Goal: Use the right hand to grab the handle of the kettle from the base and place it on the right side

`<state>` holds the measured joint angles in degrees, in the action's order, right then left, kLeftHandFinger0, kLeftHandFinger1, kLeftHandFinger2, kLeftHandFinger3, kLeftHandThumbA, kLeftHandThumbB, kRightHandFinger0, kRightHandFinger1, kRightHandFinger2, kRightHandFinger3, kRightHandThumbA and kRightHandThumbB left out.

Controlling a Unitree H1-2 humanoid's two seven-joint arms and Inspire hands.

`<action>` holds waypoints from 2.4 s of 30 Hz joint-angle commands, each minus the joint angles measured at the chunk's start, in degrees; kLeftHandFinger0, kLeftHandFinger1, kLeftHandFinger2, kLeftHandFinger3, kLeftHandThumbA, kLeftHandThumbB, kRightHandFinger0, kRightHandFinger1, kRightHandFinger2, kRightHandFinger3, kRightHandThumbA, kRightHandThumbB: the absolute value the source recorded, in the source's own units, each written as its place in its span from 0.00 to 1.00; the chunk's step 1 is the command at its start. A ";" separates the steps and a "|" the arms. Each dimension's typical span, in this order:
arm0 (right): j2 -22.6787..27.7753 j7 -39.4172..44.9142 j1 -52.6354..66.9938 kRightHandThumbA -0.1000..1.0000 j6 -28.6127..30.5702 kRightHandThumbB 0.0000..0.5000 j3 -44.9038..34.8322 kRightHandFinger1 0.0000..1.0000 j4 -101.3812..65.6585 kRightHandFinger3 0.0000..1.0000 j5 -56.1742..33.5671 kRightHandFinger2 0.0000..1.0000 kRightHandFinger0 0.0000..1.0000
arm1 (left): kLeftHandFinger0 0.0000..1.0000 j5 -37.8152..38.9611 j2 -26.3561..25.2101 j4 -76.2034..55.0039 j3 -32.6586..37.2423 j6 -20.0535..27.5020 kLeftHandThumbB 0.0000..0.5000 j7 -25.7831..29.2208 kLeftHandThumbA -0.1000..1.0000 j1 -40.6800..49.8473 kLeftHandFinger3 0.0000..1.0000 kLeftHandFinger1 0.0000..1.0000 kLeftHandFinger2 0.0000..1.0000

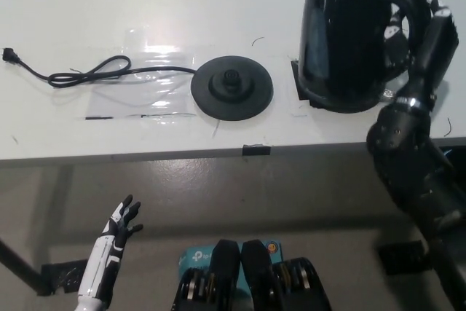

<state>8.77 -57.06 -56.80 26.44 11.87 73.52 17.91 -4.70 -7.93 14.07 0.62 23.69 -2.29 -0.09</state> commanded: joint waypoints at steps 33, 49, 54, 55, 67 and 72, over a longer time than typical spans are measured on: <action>8.53 53.31 14.01 0.96 0.49 1.00 -3.18 1.00 -32.07 1.00 -29.23 1.00 1.00 | 0.82 2.09 -0.51 -1.40 -0.77 2.05 1.00 -0.23 1.00 0.88 0.89 0.89 0.86; 8.31 41.62 28.44 1.00 -1.82 1.00 -12.94 1.00 -68.34 1.00 -26.81 1.00 1.00 | 0.84 2.42 -0.73 -0.82 -1.07 2.62 1.00 -0.27 1.00 0.87 0.94 0.91 0.91; 7.74 41.78 33.33 1.00 -4.57 1.00 -13.22 1.00 -75.73 1.00 -24.13 1.00 1.00 | 0.86 3.02 -0.57 -0.27 -1.36 2.87 1.00 -0.22 1.00 1.04 0.96 0.92 0.92; 7.57 41.79 34.17 1.00 -4.68 1.00 -13.31 1.00 -76.53 1.00 -24.21 1.00 1.00 | 0.86 2.59 -0.65 -0.47 -1.26 2.92 1.00 -0.16 1.00 1.27 0.97 0.93 0.93; 0.02 42.60 52.54 1.00 0.46 0.88 -7.80 1.00 -100.86 1.00 -5.14 1.00 1.00 | 0.98 3.10 -1.05 -0.39 -1.38 3.11 1.00 -0.60 1.00 -0.82 1.00 1.00 1.00; -0.77 43.21 57.46 1.00 0.49 0.90 -3.43 1.00 -89.67 1.00 -5.62 1.00 1.00 | 1.00 3.91 -1.16 -0.29 -0.99 3.24 1.00 -1.42 1.00 -0.39 1.00 1.00 1.00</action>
<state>9.24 -16.28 -3.39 24.07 5.41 -17.61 3.12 -2.98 -7.96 14.95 -0.14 23.79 -2.31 0.59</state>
